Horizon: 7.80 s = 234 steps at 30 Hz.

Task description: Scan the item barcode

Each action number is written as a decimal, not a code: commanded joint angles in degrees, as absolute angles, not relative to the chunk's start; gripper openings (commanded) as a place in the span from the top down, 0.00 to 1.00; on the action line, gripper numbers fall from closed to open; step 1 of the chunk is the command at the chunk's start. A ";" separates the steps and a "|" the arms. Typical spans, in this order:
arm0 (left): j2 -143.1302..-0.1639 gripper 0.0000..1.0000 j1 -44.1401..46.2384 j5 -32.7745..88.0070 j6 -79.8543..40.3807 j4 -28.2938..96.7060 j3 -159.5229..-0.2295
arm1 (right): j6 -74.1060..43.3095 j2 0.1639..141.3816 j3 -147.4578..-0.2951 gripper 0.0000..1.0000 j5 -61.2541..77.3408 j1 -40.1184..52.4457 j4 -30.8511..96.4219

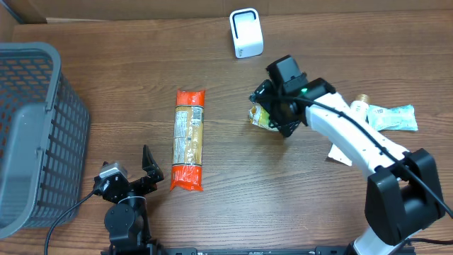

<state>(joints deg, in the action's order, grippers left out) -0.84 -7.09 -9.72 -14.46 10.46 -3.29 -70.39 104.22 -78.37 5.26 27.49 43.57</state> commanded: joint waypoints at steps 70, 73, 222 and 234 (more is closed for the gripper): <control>-0.25 0.00 -6.74 -10.52 -13.52 10.46 -3.25 | -11.94 105.08 -81.71 0.96 -17.39 34.46 58.92; -0.25 0.00 -6.74 -10.55 -13.52 10.46 -3.25 | -14.76 106.83 -81.17 0.96 -28.47 38.81 60.93; -0.25 0.00 -6.74 -10.55 -13.52 10.46 -3.25 | -20.95 105.27 -68.12 0.96 7.55 40.42 47.57; -0.25 0.00 -6.74 -10.55 -13.52 10.46 -3.25 | -14.50 90.76 -71.70 0.96 46.48 25.82 39.64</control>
